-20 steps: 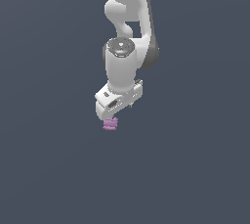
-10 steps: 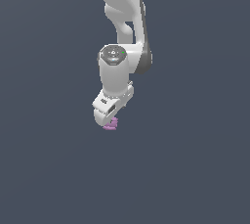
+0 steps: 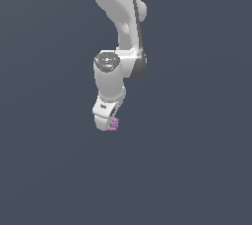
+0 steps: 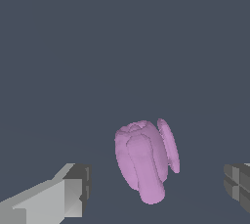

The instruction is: Pick up the object and move it to a goal position.

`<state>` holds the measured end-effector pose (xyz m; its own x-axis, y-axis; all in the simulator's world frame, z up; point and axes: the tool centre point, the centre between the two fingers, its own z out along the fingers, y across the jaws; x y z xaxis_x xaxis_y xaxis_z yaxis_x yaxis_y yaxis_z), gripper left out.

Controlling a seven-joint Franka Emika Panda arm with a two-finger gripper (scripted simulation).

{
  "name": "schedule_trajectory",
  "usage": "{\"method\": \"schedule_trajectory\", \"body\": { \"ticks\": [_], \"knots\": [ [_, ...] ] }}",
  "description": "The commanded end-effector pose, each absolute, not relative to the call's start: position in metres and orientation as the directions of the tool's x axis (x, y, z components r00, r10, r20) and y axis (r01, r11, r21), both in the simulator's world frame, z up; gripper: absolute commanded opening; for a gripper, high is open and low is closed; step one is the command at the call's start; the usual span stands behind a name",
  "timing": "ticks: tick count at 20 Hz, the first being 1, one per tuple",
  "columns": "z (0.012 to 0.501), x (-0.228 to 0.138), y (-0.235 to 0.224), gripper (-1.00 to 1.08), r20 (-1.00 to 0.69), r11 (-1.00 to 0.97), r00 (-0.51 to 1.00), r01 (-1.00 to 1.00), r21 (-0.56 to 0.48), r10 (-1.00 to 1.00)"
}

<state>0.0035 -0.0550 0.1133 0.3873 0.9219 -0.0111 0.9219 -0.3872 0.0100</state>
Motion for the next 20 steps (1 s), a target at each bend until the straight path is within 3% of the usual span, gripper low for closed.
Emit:
{"method": "schedule_trajectory", "body": {
  "ticks": [1, 11, 20],
  "knots": [
    [0.108, 0.002, -0.059, 1.00, -0.010, -0.329, 0.330, 0.944, 0.007, 0.944],
    [0.095, -0.001, -0.070, 1.00, -0.002, -0.171, 0.171, 0.985, 0.001, 0.985],
    [0.092, -0.002, -0.073, 1.00, 0.000, -0.136, 0.136, 0.991, 0.000, 0.991]
  ]
}}
